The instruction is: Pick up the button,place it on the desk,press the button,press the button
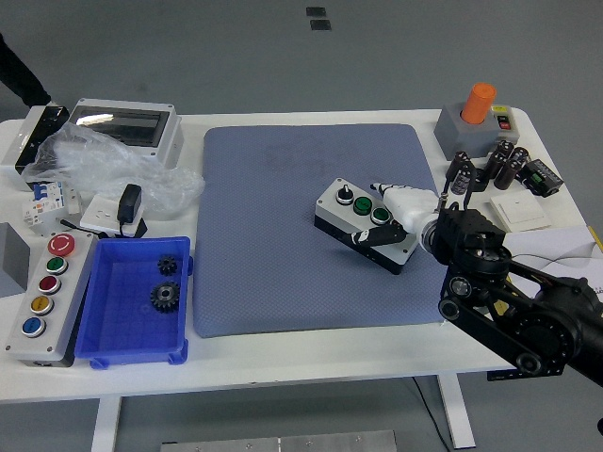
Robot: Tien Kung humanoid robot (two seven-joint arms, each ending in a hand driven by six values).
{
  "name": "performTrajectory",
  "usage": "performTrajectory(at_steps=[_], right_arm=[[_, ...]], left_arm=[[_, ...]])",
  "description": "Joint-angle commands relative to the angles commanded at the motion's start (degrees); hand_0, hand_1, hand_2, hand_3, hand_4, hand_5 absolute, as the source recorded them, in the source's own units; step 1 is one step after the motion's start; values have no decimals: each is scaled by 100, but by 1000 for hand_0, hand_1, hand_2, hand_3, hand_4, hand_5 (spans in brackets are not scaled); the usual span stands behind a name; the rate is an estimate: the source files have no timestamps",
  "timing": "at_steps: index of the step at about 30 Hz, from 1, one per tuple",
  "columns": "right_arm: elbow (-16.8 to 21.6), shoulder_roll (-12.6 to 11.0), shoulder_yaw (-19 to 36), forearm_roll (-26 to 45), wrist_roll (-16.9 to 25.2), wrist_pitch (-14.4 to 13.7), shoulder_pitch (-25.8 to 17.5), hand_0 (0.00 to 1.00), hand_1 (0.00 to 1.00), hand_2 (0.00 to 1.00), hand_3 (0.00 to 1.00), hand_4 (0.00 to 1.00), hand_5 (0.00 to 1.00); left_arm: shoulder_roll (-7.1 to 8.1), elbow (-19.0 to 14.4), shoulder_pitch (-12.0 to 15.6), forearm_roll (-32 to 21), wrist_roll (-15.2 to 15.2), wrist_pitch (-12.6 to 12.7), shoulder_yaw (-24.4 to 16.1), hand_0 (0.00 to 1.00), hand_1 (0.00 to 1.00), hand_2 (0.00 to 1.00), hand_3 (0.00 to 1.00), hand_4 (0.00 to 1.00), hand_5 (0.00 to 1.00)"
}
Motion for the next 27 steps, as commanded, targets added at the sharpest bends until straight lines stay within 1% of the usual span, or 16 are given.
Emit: performTrajectory(at_steps=[2, 3, 8, 9, 14, 15, 20, 21, 26, 27], right_arm=[[-10, -3, -25, -11, 0, -33, 5, 863, 959, 998, 998, 998, 782], [-17, -5, -40, -15, 0, -43, 8, 784, 872, 939, 998, 998, 606], [-84, -8, -178, 11, 0, -49, 22, 784, 872, 939, 998, 998, 606], [-93, -6, -205, 17, 0, -48, 24, 501, 729, 769, 998, 998, 454], [-96, 0, -307, 14, 0, -85, 45, 501, 729, 769, 998, 998, 454], [-94, 0, -319, 4, 0, -107, 49, 420, 700, 744, 998, 995, 403], [-73, -20, -389, -76, 0, -232, 71, 420, 700, 744, 998, 995, 403], [-68, -23, -408, -95, 0, -259, 77, 330, 638, 671, 921, 929, 335], [-49, -33, -503, -169, 0, -371, 99, 330, 638, 671, 921, 929, 335], [-48, -35, -526, -180, 0, -389, 104, 259, 541, 548, 699, 750, 217]], left_arm=[[0, 0, -1, 1, -5, 3, -1, 697, 734, 682, 706, 755, 377], [0, 0, -2, 2, -7, 4, -3, 696, 734, 682, 700, 746, 376], [7, -1, -16, 14, -24, 14, -14, 696, 734, 682, 700, 746, 376], [8, 0, -19, 13, -30, 17, -16, 697, 735, 682, 700, 739, 373], [9, 1, -29, 5, -54, 28, -7, 697, 735, 682, 700, 739, 373], [9, 1, -31, 5, -57, 29, -3, 697, 736, 681, 693, 734, 376], [6, 1, -36, -6, -84, 39, 19, 697, 736, 681, 693, 734, 376], [6, 1, -35, -9, -88, 41, 24, 697, 737, 682, 694, 731, 386], [6, 0, -41, -7, -97, 47, 37, 697, 737, 682, 694, 731, 386], [8, 0, -43, -5, -101, 48, 37, 700, 737, 683, 695, 727, 399]])
